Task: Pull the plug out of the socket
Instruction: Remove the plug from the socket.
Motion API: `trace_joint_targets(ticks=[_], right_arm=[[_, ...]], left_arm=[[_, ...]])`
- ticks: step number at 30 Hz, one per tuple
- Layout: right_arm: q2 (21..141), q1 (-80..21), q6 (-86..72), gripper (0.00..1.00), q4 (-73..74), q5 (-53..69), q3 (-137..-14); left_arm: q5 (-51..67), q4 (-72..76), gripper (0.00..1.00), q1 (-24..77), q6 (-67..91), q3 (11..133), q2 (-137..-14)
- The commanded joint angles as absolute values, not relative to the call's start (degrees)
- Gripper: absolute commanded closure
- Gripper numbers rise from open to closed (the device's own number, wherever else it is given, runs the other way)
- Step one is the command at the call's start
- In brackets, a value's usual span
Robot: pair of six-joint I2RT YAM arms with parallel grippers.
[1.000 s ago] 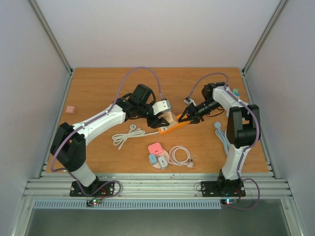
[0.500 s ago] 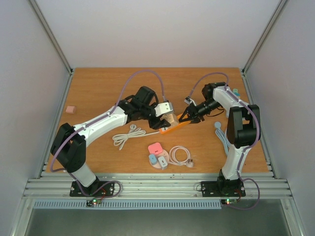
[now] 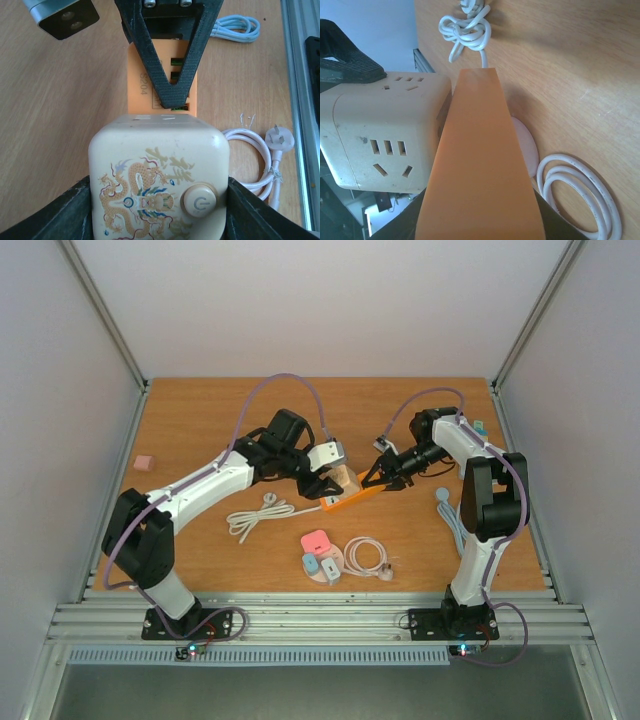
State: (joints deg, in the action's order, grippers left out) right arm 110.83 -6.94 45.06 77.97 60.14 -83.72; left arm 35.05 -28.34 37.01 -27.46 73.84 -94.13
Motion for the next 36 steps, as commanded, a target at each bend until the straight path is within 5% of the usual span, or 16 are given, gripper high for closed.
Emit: trace_joint_targets(ticks=[1,12,24,36], right_arm=[[111.08,-6.02,44.57,0.99,74.31,58.46,-84.55],[111.29,-5.98,44.08,0.99,73.97,57.66,-84.46],[111.42,-5.98,44.03,0.99,73.86,57.43,-84.38],[109.27,-5.76,46.65,0.99,75.99,50.87,-83.98]], left_arm=[[34.66,-26.94,1.0,38.59,-27.38,72.29,-91.22],[30.46,-29.59,1.0,41.57,-30.63,73.87,-91.1],[44.29,-29.9,1.0,36.06,-24.36,75.11,-91.72],[36.58,-27.47,1.0,37.37,-25.95,72.78,-90.36]])
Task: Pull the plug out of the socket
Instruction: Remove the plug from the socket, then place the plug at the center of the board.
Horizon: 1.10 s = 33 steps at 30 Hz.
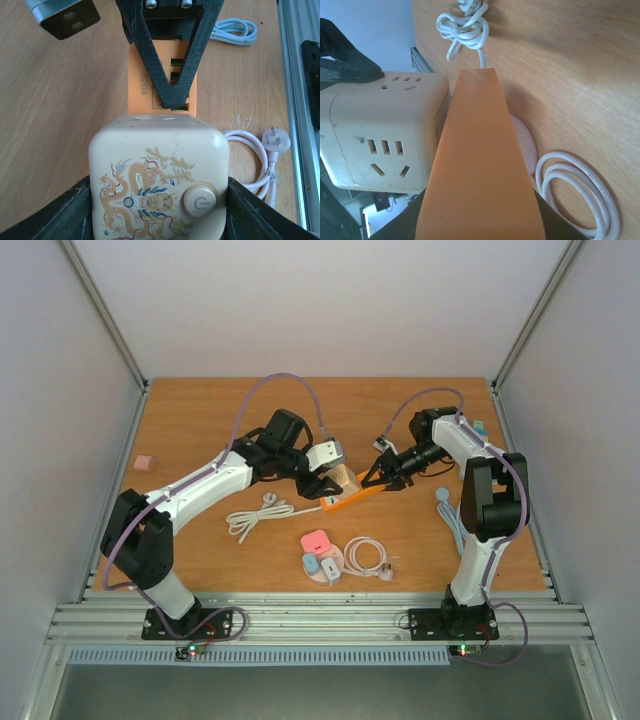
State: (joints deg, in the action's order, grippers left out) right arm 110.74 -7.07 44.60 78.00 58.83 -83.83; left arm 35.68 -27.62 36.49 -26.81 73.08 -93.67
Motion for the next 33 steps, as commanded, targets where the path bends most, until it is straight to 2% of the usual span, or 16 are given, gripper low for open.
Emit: trace_joint_targets(ticks=[1,5,16,20,28,33], right_arm=[[109.21,-5.65,46.89,0.99,75.88,50.66,-83.29],[108.27,-5.52,45.61,0.99,72.84,52.23,-80.42],[107.81,-5.47,44.67,0.99,70.08,52.73,-78.59],[108.21,-5.45,44.6,0.99,69.93,52.73,-78.49],[108.27,-5.45,44.03,0.99,69.1,52.33,-78.22],[108.27,-5.36,44.03,0.99,69.02,52.27,-78.13]], left_arm=[[35.19,-27.48,1.0,37.79,-26.35,72.85,-90.25],[31.94,-28.21,1.0,39.47,-27.79,73.72,-90.42],[42.47,-29.4,0.99,36.29,-24.4,75.15,-90.89],[41.71,-29.12,0.99,36.06,-24.34,74.87,-90.47],[19.45,-25.15,1.0,32.89,-24.46,74.4,-87.4],[5.08,-23.73,1.0,30.47,-31.74,71.3,-84.68]])
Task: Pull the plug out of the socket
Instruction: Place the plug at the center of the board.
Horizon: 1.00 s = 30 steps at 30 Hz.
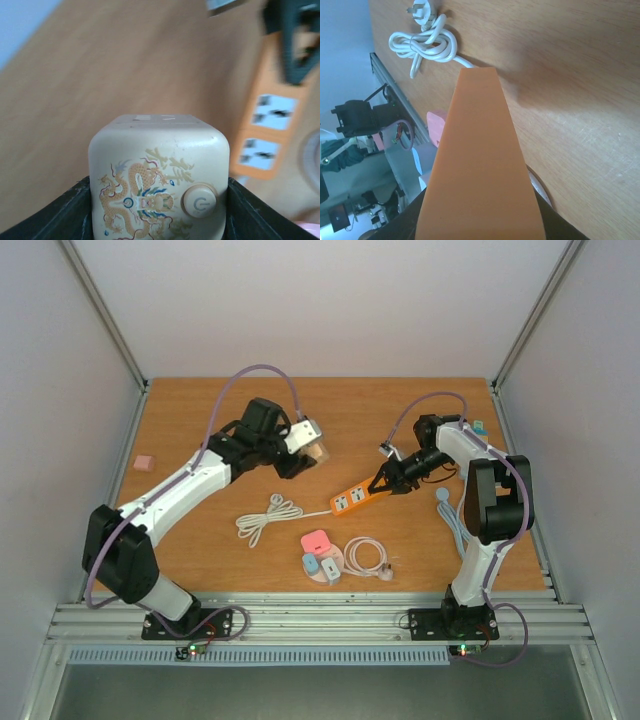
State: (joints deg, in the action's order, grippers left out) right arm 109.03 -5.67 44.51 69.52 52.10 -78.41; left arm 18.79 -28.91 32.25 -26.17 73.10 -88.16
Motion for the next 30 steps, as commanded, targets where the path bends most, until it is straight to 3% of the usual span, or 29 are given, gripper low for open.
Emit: trace_joint_targets(ticks=[1,11,17,22,30], right_arm=[[108.27,-5.36,44.03,0.99,69.02,52.29,-78.13],[108.44,-5.36,44.2,0.99,69.19,52.64,-78.22],[108.38,-5.36,44.21,0.99,69.4,53.04,-78.22],[108.27,-5.36,44.29,0.99,69.55,53.23,-78.22],[108.1,-5.37,44.54,0.99,69.74,53.61,-78.22]], left_arm=[[2.73,-23.63,1.0,29.66,-32.79,70.48,-84.18],[-21.38,-19.23,1.0,15.02,-39.66,56.81,-79.28],[-26.19,-17.2,1.0,4.33,-40.89,51.5,-77.75],[-34.61,-7.81,1.0,1.13,-46.03,45.0,-77.92],[-37.95,3.42,1.0,-6.36,-49.97,40.79,-82.17]])
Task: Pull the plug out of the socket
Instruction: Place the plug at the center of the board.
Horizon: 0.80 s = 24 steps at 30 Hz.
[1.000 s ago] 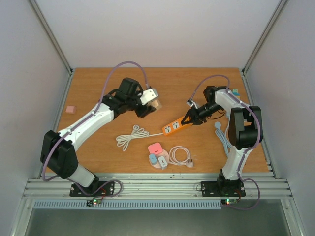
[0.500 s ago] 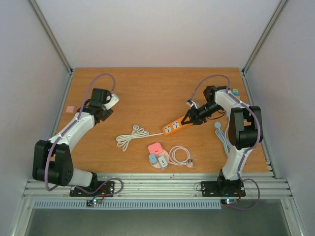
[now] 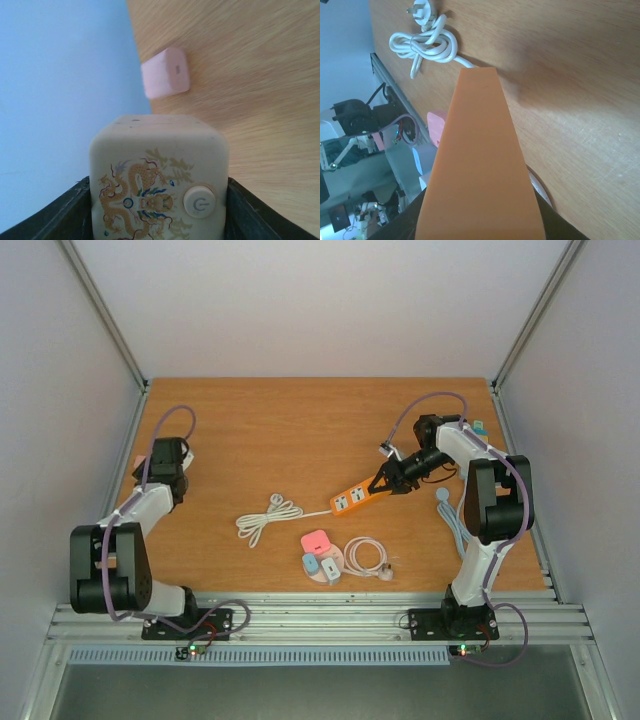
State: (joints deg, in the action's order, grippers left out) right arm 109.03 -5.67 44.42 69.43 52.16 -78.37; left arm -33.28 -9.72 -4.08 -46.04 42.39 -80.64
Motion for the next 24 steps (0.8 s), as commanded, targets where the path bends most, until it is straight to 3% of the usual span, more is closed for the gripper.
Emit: trace_joint_targets(ticks=[1,17,24], right_arm=[[108.02,-5.36,44.56,0.99,69.85,53.61,-78.22],[108.22,-5.36,44.95,0.99,70.0,53.76,-78.31],[108.43,-5.38,44.86,0.99,70.0,53.71,-78.31]], left_arm=[[-38.56,5.16,1.0,-6.98,-50.92,40.03,-82.62],[-40.38,19.21,0.98,-10.28,-55.65,36.67,-94.32],[-38.88,16.6,0.76,-10.32,-53.21,37.38,-96.39]])
